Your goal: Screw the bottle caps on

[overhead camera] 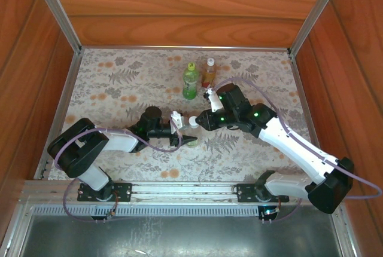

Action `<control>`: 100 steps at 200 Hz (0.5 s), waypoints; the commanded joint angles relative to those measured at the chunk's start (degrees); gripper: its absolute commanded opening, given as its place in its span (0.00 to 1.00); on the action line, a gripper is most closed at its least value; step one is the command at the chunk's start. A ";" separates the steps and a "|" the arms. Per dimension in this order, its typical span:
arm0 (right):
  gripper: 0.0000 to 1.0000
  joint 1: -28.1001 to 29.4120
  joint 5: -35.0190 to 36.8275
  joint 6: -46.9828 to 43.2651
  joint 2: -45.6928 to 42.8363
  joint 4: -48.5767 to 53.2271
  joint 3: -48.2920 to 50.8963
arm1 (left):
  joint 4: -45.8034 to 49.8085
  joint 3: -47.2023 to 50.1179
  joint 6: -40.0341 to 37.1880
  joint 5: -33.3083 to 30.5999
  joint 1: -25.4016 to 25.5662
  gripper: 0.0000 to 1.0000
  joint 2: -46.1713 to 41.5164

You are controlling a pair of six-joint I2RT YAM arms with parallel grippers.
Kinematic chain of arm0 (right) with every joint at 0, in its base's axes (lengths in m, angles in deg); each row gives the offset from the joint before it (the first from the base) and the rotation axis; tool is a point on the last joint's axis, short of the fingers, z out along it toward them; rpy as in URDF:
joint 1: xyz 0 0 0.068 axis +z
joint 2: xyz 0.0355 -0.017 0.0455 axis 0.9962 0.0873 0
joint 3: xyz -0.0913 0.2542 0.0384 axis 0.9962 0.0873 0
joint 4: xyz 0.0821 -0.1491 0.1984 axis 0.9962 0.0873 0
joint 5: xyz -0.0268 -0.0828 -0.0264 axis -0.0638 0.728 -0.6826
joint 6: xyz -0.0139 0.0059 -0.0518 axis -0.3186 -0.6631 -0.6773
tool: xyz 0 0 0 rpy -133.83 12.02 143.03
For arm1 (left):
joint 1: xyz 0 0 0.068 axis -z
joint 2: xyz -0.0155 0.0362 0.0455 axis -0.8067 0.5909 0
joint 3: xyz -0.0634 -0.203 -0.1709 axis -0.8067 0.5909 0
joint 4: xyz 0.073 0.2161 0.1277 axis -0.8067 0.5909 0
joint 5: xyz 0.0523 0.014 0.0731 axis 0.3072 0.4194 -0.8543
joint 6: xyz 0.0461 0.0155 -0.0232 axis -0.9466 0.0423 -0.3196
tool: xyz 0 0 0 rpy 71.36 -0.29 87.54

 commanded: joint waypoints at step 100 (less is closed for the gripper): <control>0.40 0.88 1.12 -0.52 -1.22 5.76 -2.33 | 4.64 -0.45 -0.21 0.90 0.32 0.67 1.73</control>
